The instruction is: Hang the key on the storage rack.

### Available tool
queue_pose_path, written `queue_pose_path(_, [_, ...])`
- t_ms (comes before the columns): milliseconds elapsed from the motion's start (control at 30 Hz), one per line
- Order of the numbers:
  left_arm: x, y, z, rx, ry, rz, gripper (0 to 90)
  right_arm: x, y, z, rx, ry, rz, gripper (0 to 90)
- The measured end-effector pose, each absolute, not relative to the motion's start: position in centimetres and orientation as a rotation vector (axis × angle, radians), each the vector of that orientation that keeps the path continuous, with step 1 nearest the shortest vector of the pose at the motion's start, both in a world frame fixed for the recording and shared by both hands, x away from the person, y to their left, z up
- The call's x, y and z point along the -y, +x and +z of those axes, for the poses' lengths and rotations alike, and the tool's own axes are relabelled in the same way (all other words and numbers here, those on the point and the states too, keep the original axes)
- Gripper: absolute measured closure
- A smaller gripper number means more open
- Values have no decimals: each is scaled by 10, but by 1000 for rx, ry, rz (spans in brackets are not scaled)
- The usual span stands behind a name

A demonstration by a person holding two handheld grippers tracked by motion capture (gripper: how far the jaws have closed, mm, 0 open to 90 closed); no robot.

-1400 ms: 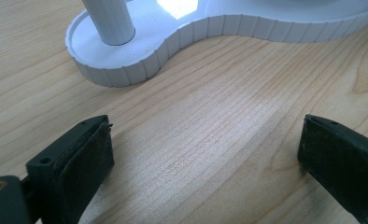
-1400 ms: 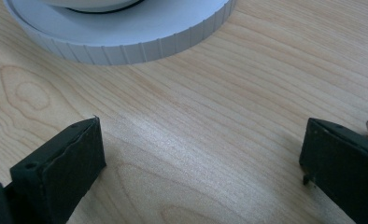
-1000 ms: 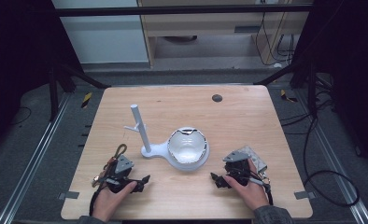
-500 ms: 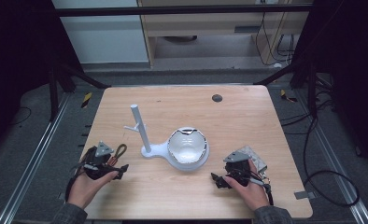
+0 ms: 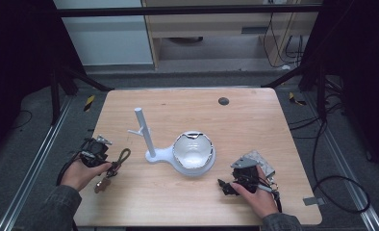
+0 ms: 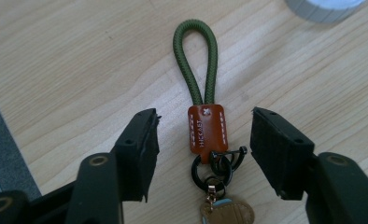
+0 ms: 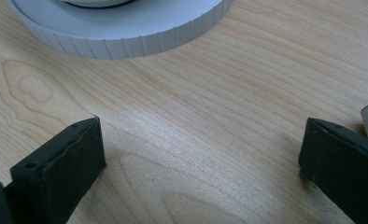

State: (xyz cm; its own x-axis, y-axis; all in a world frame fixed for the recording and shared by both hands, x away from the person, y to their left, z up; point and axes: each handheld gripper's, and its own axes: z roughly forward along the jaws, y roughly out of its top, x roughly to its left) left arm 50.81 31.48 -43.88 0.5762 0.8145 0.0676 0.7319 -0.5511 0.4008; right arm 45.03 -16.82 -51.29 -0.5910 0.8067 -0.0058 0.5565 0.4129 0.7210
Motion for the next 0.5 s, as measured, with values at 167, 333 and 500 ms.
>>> queue_pose_path(167, [-312,518,-446,-1261,2535,290,452,168,450,-513,-2323,1173,985,5])
queue_pose_path(333, [-307,522,-451,-1253,2572,263,495,168,450,-513,-2324,1171,986,5])
queue_pose_path(500, [-305,526,-454,-1256,2598,255,524,168,450,-513,-2325,1171,986,4])
